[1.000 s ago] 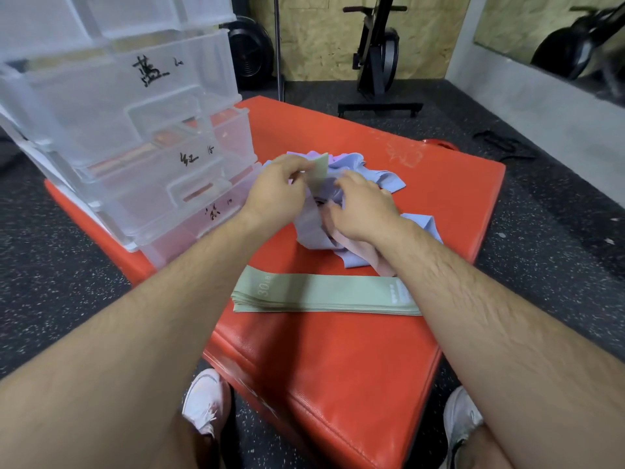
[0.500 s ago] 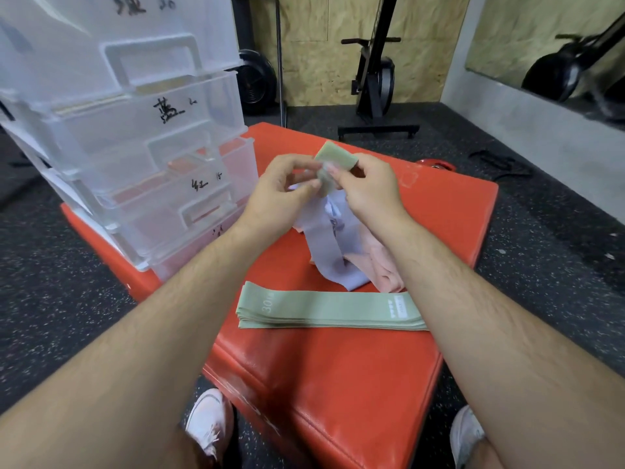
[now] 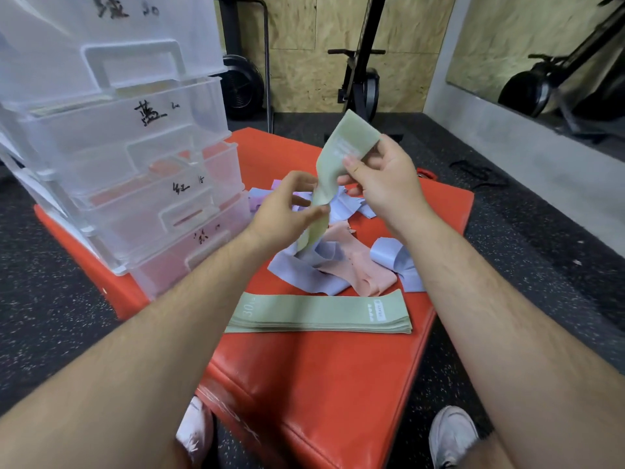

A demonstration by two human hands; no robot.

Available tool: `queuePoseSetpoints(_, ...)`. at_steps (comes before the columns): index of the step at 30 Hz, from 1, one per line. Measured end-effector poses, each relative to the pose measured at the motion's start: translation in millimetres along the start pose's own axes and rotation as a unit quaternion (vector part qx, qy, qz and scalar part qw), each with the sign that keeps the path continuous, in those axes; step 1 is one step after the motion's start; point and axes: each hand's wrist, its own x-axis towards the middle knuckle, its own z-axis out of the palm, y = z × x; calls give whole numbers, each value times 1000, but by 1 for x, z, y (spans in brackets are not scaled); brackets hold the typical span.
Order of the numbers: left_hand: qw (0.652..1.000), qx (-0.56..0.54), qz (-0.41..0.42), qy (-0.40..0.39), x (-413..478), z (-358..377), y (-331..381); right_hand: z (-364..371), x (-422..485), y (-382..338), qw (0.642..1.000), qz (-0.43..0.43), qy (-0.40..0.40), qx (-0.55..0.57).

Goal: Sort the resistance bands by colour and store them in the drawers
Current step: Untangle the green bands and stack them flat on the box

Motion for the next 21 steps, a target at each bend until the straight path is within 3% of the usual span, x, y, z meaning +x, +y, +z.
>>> queuePoseSetpoints(4, 996, -71, 6, -49, -3, 4, 26, -11, 1, 1, 998, -42, 13, -56)
queuePoseSetpoints(10, 987, -102, 110, 53, -19, 0, 67, -16, -10, -8, 986, -89, -78, -118)
queuePoseSetpoints(15, 990, -11, 90, 105, -38, -8, 71, -19, -32, -7, 971, -83, -146, -169)
queuePoseSetpoints(17, 993, 16, 69, 91, -45, -14, 69, -23, -40, -6, 964, -74, -170, -190)
queuePoseSetpoints(21, 1000, 0, 3, -18, -65, -18, 65, -29, -56, -7, 939, -89, -213, -255)
